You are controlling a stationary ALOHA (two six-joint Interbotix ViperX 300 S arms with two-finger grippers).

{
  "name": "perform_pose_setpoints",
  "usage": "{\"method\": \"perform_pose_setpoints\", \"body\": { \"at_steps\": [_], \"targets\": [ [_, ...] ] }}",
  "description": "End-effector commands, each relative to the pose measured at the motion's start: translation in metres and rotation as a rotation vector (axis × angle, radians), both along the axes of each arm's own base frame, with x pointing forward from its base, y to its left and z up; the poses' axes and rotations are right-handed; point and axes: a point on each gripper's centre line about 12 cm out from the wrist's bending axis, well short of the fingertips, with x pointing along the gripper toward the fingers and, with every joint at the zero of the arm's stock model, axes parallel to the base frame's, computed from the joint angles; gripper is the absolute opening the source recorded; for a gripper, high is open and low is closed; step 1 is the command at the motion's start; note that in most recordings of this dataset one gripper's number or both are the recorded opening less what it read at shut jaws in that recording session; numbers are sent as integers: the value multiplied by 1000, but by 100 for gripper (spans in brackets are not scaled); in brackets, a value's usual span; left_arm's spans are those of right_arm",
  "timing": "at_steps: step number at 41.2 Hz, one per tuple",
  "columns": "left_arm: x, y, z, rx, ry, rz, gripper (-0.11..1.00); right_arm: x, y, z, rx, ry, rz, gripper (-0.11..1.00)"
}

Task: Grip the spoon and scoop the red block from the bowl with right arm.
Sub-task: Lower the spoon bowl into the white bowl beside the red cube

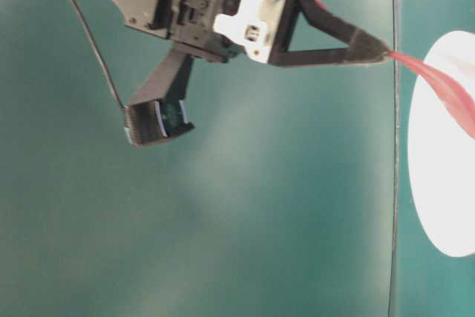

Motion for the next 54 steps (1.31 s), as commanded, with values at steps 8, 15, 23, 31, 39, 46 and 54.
{"method": "perform_pose_setpoints", "body": {
  "at_steps": [8,15,23,31,39,46,54],
  "targets": [
    [4,1,14,1,-34,3,0,6,4,2,-9,-29,10,25],
    [4,1,14,1,-34,3,0,7,4,-2,-7,-17,12,25],
    [4,1,14,1,-34,3,0,6,5,-4,-7,-10,16,25],
    [4,1,14,1,-34,3,0,8,4,-9,-13,1,18,25],
    [4,1,14,1,-34,3,0,9,3,-13,-14,6,16,25],
    [4,1,14,1,-34,3,0,13,2,-15,-18,-12,8,25],
    [4,1,13,1,-32,3,0,21,0,-15,-25,-48,-6,25]
  ]
}}
